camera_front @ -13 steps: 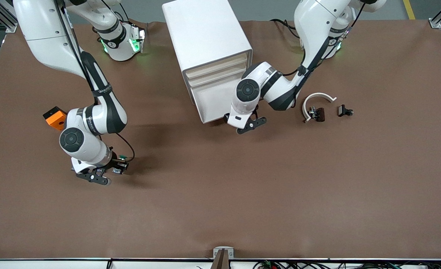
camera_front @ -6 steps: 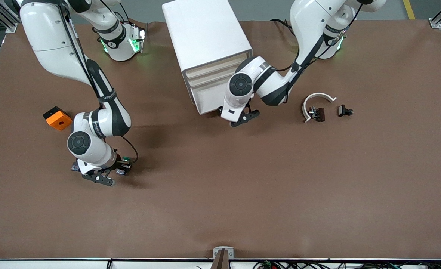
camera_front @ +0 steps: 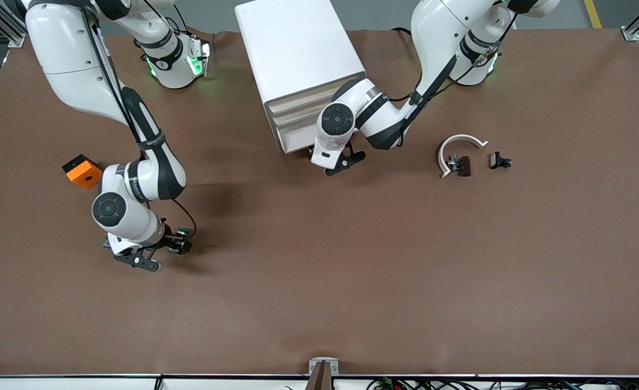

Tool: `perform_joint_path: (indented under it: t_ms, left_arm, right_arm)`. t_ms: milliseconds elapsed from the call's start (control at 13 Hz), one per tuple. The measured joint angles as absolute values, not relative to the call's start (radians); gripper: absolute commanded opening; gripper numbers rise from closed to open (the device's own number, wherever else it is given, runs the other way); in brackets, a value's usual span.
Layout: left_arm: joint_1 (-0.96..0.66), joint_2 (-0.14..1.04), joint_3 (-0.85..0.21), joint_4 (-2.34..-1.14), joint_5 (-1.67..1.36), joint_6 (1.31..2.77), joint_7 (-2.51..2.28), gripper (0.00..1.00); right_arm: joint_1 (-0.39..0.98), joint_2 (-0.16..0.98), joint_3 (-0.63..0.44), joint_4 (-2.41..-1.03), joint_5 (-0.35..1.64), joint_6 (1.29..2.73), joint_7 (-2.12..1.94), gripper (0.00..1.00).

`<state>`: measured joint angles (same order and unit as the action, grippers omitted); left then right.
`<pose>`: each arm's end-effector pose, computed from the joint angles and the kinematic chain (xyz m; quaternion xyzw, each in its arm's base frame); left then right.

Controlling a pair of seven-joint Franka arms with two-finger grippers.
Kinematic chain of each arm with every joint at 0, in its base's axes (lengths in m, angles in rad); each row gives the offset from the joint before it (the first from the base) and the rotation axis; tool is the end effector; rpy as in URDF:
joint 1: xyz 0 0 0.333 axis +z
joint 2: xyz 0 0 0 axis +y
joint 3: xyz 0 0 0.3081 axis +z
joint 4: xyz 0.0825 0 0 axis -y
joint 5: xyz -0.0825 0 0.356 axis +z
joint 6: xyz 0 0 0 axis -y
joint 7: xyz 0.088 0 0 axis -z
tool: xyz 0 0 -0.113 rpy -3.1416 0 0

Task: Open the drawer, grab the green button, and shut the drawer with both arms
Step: 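Place the button with the right gripper while the left gripper closes the drawer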

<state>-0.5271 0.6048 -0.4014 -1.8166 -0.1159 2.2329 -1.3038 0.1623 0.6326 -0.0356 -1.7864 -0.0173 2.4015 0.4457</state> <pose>0.3749 -0.4820 0.2259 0.9540 0.2448 -0.1729 0.0024 0.6268 0.0813 0.2059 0.9886 -0.1491 -0.0037 0.0181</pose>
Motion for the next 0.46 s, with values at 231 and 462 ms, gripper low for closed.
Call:
perform_joint_path:
  t_ms: [231,462]
  left_arm:
    - [-0.527,0.610,-0.414,-1.816,-0.204,2.232,-1.304,1.00]
    - [-0.527,0.614,-0.421,-1.814,-0.271,2.224,-1.304,1.00]
  right_arm:
    - [0.161,0.595,-0.035,-1.684,-0.017,2.183,0.430,1.00]
    - [0.152,0.505,-0.036,-1.627,-0.017,2.006,0.374,1.00]
